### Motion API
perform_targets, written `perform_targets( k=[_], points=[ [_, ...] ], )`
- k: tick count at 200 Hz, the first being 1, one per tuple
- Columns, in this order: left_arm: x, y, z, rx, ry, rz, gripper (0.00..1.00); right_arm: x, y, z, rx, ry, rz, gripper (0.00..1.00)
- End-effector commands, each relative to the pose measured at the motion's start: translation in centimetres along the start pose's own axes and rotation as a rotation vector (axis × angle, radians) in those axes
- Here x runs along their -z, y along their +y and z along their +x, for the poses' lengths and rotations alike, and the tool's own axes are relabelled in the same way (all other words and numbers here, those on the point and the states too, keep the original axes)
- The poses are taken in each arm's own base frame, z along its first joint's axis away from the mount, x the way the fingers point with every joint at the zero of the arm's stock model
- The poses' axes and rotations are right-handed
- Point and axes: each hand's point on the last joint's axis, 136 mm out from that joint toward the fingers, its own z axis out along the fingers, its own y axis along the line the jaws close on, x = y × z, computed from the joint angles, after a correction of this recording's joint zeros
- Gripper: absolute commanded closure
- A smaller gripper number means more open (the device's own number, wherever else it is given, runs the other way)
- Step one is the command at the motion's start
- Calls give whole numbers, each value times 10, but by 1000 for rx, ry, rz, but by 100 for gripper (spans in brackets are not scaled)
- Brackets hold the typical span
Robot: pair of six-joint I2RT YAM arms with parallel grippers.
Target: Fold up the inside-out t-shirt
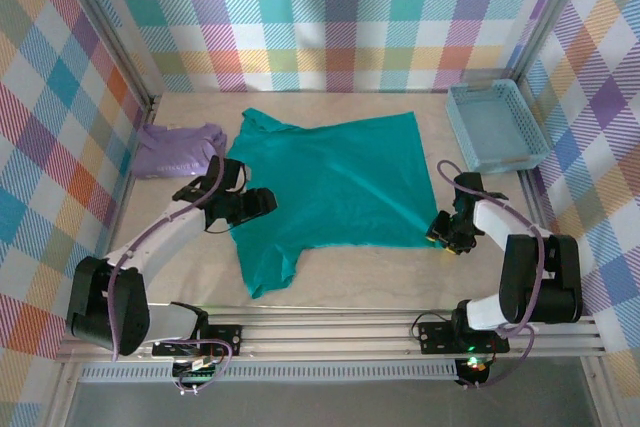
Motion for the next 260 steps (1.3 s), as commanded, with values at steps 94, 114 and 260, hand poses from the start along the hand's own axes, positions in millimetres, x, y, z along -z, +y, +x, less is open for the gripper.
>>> perform_targets(
  k=[94,114,260],
  points=[
    [34,37,72,34,104,-90,39,17,-4,-16,53,-32,46,92],
    [39,44,99,9,118,-185,41,20,1,-18,62,-45,23,94],
    [-1,83,190,57,305,-307,57,28,13,-18,101,-84,-58,94]
  ],
)
